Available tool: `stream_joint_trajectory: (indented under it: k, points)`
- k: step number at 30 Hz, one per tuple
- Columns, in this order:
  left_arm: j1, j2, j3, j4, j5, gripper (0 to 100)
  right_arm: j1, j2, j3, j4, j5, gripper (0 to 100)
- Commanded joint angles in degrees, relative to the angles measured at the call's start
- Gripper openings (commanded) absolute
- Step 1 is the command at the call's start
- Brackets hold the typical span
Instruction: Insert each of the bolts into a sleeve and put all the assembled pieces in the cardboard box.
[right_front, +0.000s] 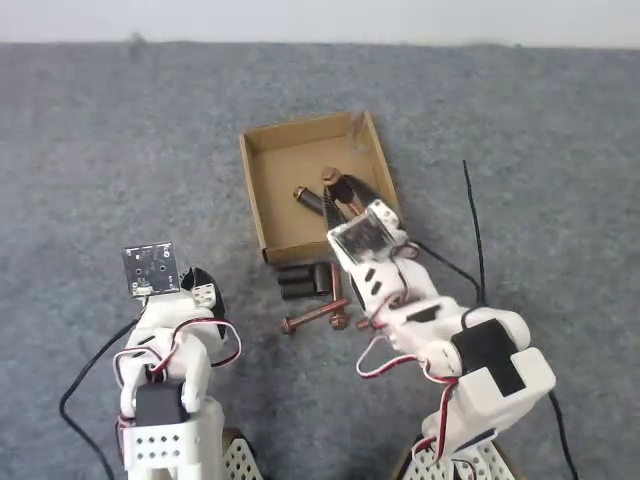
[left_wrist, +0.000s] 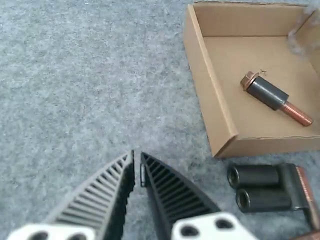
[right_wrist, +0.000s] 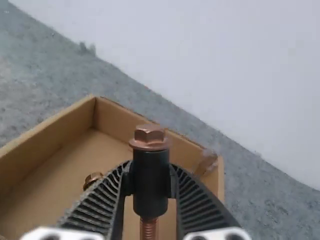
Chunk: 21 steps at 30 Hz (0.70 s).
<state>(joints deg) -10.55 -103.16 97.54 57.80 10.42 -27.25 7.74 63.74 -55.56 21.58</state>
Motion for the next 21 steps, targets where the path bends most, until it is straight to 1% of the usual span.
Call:
stream_joint_trajectory:
  k: [1,5,10,12,16,21]
  points:
    - [-0.35,-1.05,-1.01,0.26,-0.53,2,0.75,-5.58,-8.79,11.82,3.16,0.6]
    - [-0.35,-1.05,-1.01,0.26,-0.53,2,0.66,-5.23,-16.35,28.09,6.33,0.6]
    - [-0.26,-1.05,-1.01,0.18,-0.53,2,0.57,-5.05,-27.34,49.45,6.51,0.6]
    - [-0.26,-1.05,-1.01,0.18,-0.53,2,0.57,-5.05,-32.09,56.48,6.51,0.6]
    - [-0.26,-1.05,-1.01,0.26,-0.53,2,0.40,-4.09,-40.79,65.98,6.51,0.6]
    - [-0.26,-1.05,-1.01,0.26,-0.53,2,0.40,2.24,-50.55,74.86,6.51,0.6]
